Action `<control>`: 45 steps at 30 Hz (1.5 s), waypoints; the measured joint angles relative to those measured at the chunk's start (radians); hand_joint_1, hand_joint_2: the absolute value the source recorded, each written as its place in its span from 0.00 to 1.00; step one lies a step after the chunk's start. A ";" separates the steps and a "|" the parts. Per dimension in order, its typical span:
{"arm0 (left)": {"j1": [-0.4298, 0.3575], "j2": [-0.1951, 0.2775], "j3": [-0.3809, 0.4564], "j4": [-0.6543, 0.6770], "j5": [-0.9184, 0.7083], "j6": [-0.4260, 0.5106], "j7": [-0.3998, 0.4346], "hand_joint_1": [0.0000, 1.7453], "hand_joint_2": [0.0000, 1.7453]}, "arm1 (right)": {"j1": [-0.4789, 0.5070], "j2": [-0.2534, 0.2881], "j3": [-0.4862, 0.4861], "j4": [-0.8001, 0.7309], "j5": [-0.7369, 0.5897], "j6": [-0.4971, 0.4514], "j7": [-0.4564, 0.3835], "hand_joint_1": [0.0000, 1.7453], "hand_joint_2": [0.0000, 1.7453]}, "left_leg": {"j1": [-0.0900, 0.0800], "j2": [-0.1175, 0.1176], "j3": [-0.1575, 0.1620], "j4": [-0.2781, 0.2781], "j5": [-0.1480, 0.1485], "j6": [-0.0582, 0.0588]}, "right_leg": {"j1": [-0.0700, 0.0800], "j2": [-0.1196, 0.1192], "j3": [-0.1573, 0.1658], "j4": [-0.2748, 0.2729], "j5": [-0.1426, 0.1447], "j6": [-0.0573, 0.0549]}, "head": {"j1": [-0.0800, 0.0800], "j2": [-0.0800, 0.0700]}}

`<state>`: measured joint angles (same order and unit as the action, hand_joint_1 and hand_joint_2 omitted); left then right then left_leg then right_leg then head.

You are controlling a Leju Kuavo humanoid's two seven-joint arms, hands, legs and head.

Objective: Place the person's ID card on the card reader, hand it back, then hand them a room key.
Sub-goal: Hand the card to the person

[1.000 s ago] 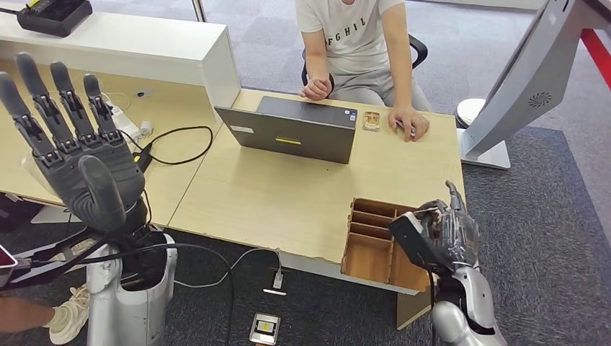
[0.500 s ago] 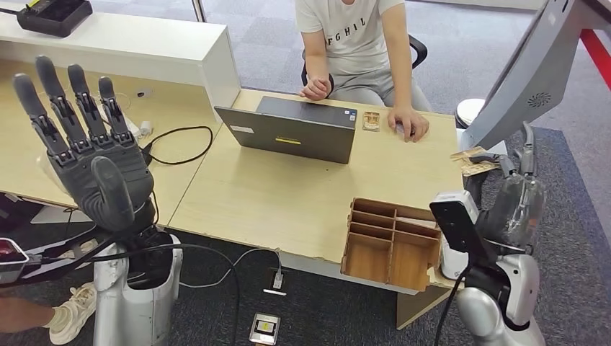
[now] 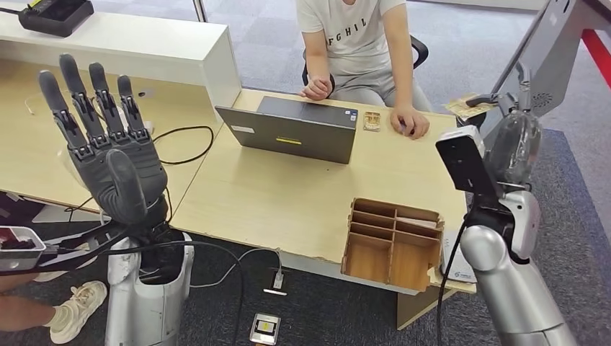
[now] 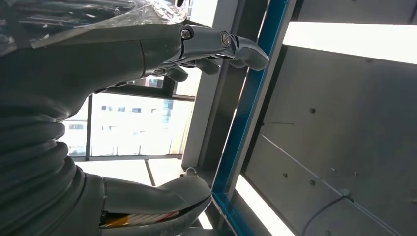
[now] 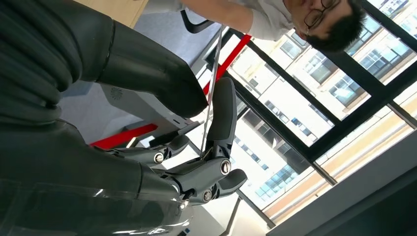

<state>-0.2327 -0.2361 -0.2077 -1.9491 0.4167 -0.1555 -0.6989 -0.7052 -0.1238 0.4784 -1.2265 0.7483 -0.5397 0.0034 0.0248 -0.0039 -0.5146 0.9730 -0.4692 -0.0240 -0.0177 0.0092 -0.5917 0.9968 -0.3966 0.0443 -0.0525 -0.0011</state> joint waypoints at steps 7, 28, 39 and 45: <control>-0.009 -0.010 0.001 0.017 0.004 -0.045 0.000 0.00 1.00 | -0.152 0.066 0.063 0.280 0.068 0.004 0.041 1.00 1.00 | 0.000 -0.001 -0.001 0.000 0.000 0.000 | 0.000 0.000 -0.001 0.000 0.000 0.000 | 0.000 0.000; -0.014 -0.010 0.002 0.028 0.033 -0.021 0.000 0.00 1.00 | -0.275 0.173 0.164 0.694 0.095 0.040 0.078 1.00 1.00 | 0.000 -0.001 -0.001 0.000 0.000 0.000 | 0.000 0.000 -0.001 0.000 0.000 0.000 | 0.000 0.000; -0.013 -0.006 -0.002 0.024 0.038 0.016 0.000 0.00 1.00 | -0.280 0.194 0.188 0.750 0.087 0.052 0.073 1.00 1.00 | 0.000 -0.001 -0.001 0.000 0.000 0.000 | 0.000 0.000 -0.001 0.000 0.000 0.000 | 0.000 0.000; -0.011 -0.002 -0.012 0.019 0.038 0.021 0.000 0.00 1.00 | -0.281 0.197 0.199 0.775 0.083 0.053 0.072 1.00 1.00 | 0.000 -0.001 -0.001 0.000 0.000 0.000 | 0.000 0.000 -0.001 0.000 0.000 0.000 | 0.000 0.000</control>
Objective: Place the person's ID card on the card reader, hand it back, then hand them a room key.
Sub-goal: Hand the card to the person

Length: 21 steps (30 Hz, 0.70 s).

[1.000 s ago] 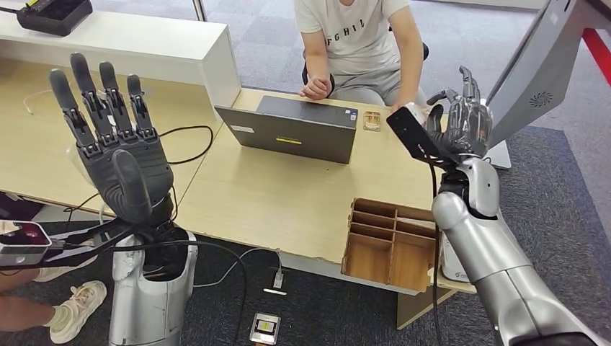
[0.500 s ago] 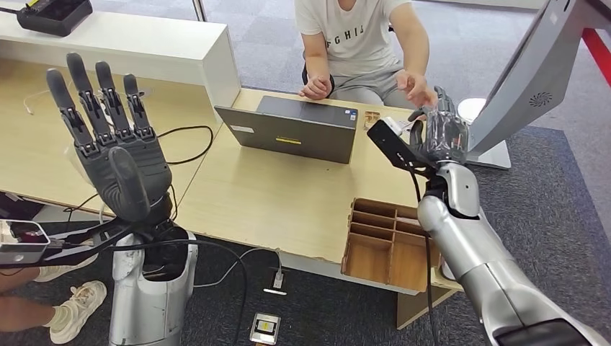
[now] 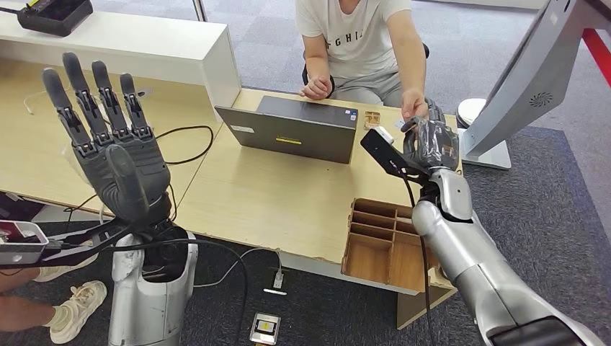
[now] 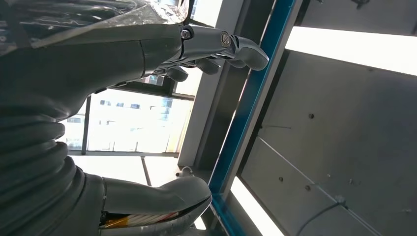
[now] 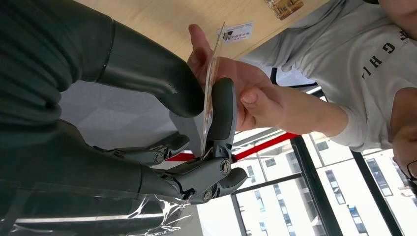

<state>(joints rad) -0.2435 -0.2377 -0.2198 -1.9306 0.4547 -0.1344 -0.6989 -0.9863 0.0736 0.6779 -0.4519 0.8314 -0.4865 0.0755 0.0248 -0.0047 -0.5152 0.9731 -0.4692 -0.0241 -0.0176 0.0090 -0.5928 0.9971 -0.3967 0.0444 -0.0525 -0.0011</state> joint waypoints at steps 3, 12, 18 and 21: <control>0.001 0.001 -0.004 0.000 0.000 0.004 0.000 0.00 1.00 | 0.000 0.000 0.003 0.008 -0.001 0.001 0.000 1.00 1.00 | 0.000 0.000 0.000 0.000 0.000 0.000 | 0.000 0.000 0.000 0.000 0.000 0.000 | 0.000 0.000; 0.001 0.004 -0.012 -0.002 0.002 0.016 0.000 0.00 1.00 | 0.001 0.000 0.007 0.014 -0.004 0.005 0.000 0.91 1.00 | 0.000 0.000 0.000 0.000 0.000 0.000 | 0.000 0.000 0.000 0.000 0.000 0.000 | 0.000 0.000; 0.001 0.006 -0.018 -0.002 0.006 0.036 0.000 0.00 1.00 | 0.003 -0.001 0.008 0.016 -0.008 0.008 0.010 0.00 1.00 | 0.000 0.000 0.000 0.000 0.000 0.000 | 0.000 0.000 0.000 0.000 0.000 0.000 | 0.000 0.000; 0.001 0.009 -0.025 -0.004 0.010 0.043 0.000 0.00 1.00 | 0.005 -0.003 0.010 0.017 -0.014 0.007 0.012 0.00 1.00 | 0.000 0.000 0.000 0.000 0.000 0.000 | 0.000 0.000 0.000 0.000 0.000 0.000 | 0.000 0.000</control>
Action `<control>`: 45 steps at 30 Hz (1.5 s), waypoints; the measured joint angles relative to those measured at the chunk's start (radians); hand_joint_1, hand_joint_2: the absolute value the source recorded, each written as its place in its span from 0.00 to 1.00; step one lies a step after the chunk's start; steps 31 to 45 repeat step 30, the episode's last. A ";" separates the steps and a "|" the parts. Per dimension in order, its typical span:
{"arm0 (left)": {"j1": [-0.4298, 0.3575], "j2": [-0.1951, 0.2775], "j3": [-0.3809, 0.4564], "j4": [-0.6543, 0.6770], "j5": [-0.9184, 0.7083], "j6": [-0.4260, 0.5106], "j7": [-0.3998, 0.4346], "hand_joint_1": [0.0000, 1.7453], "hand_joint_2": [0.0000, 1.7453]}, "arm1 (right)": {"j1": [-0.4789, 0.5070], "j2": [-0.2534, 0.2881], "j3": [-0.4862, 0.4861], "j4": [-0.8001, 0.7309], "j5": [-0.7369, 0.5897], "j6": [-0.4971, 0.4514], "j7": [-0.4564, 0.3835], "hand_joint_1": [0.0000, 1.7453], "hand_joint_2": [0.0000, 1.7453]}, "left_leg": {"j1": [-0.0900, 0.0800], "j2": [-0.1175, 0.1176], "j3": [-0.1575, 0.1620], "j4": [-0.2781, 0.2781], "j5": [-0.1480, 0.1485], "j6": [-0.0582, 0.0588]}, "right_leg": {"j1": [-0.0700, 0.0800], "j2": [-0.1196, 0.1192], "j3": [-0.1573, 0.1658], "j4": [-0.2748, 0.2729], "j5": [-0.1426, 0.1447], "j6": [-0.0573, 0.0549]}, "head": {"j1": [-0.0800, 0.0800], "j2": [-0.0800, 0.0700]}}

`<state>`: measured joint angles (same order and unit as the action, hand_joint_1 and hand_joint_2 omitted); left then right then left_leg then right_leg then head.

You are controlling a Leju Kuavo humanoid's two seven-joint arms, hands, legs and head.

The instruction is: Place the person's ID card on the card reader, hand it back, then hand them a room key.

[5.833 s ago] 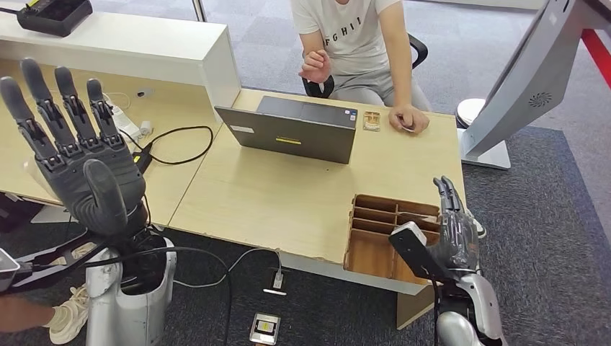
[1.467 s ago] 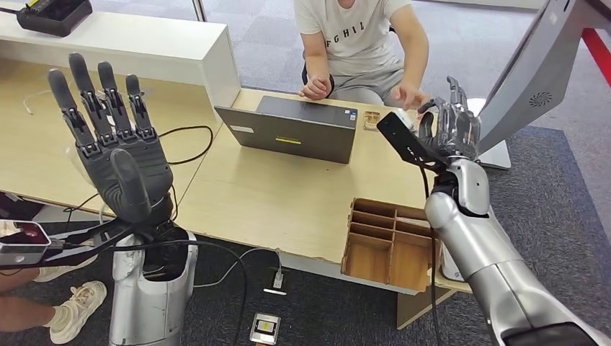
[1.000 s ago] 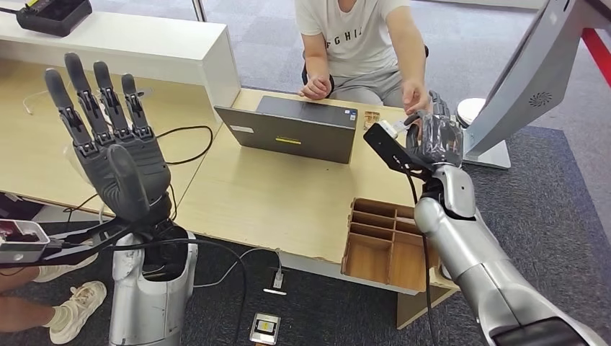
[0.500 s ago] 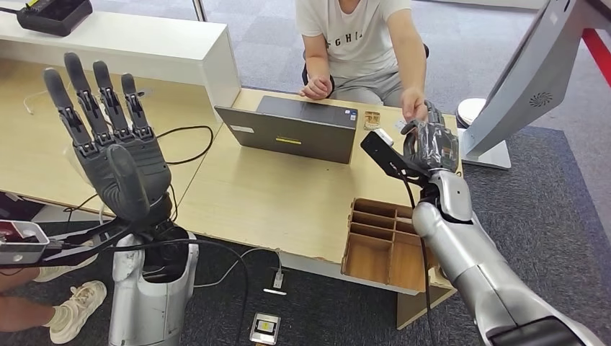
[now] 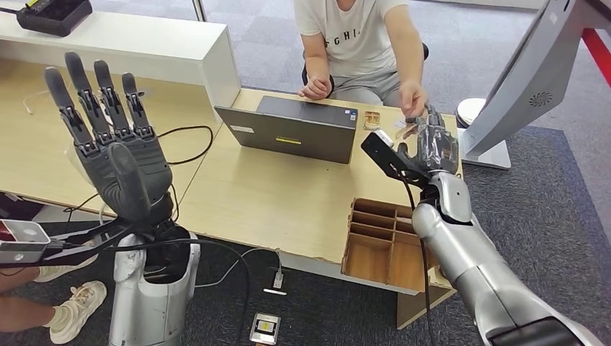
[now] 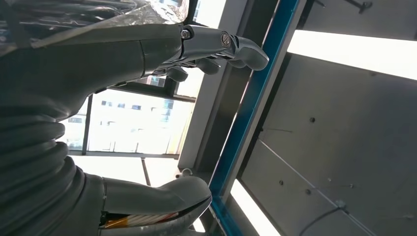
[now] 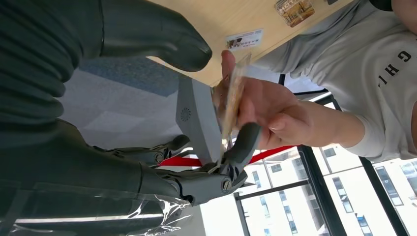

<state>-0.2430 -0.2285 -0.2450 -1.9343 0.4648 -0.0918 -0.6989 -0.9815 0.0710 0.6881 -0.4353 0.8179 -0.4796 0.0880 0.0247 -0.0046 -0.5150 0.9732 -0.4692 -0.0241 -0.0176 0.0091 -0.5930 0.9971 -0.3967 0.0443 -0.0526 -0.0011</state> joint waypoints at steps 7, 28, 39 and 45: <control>0.000 0.006 -0.007 -0.004 0.005 0.008 0.000 0.00 1.00 | 0.006 -0.018 0.004 -0.004 -0.028 -0.005 -0.001 0.00 1.00 | 0.000 0.000 0.000 0.000 0.000 0.000 | 0.000 0.000 0.000 0.000 0.000 0.000 | 0.000 0.000; 0.017 0.030 -0.009 -0.039 -0.023 0.039 0.000 0.00 1.00 | 0.136 -0.096 -0.018 -0.302 -0.205 -0.103 -0.110 0.00 1.00 | 0.000 0.000 0.000 0.000 0.000 0.000 | 0.000 0.000 0.000 0.000 0.000 0.000 | 0.000 0.000; 0.018 0.032 -0.009 -0.041 -0.025 0.043 0.000 0.00 1.00 | 0.149 -0.101 -0.020 -0.329 -0.217 -0.108 -0.116 0.00 1.00 | 0.000 0.000 0.001 0.000 0.000 0.000 | 0.000 0.000 0.000 0.000 0.000 0.000 | 0.000 0.000; 0.018 0.032 -0.009 -0.041 -0.025 0.043 0.000 0.00 1.00 | 0.149 -0.101 -0.020 -0.329 -0.217 -0.108 -0.116 0.00 1.00 | 0.000 0.000 0.001 0.000 0.000 0.000 | 0.000 0.000 0.000 0.000 0.000 0.000 | 0.000 0.000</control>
